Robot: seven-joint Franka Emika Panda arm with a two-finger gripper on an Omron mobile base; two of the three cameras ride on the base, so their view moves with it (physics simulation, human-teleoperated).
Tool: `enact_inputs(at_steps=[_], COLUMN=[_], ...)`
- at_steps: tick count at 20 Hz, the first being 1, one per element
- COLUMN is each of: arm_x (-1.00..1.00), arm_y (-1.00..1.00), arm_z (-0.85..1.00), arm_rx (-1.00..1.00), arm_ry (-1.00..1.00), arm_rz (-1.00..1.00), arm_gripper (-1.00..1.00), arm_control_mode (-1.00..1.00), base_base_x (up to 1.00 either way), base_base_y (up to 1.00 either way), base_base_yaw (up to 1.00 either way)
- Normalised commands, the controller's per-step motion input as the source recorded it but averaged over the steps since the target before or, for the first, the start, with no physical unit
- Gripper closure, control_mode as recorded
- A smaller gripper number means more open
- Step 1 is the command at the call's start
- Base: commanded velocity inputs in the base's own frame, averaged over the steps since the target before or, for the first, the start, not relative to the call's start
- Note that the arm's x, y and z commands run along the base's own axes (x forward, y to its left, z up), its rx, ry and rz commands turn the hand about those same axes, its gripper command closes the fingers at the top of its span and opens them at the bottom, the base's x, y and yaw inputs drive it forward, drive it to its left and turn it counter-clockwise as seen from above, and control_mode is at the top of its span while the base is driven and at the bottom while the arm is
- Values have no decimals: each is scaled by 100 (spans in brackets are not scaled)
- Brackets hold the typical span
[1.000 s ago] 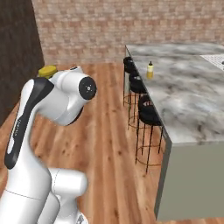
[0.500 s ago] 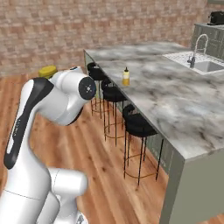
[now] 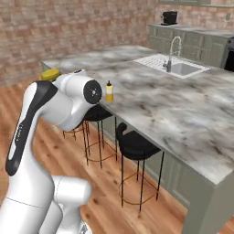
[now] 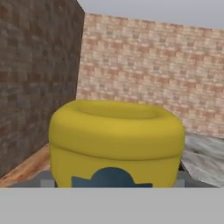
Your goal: The dining table condiment station is running low on mustard. Refill the condiment station by opening the cabinet and taking the mustard from the cabinet and placing it on the dining table.
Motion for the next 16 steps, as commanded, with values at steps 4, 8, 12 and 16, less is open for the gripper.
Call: enact_inputs(at_steps=[4,8,12,16], arm_x=[0,0,0,0], arm_y=[0,0,0,0], arm_z=[0,0,0,0], arm_rx=[0,0,0,0], arm_ry=[0,0,0,0], arm_rz=[0,0,0,0], arm_gripper=[100,100,100,100], arm_control_mode=[100,100,100,100], base_base_x=[89,89,87,87], base_base_y=[79,79,79,66], base_base_yaw=[-49,-48,-47,-47])
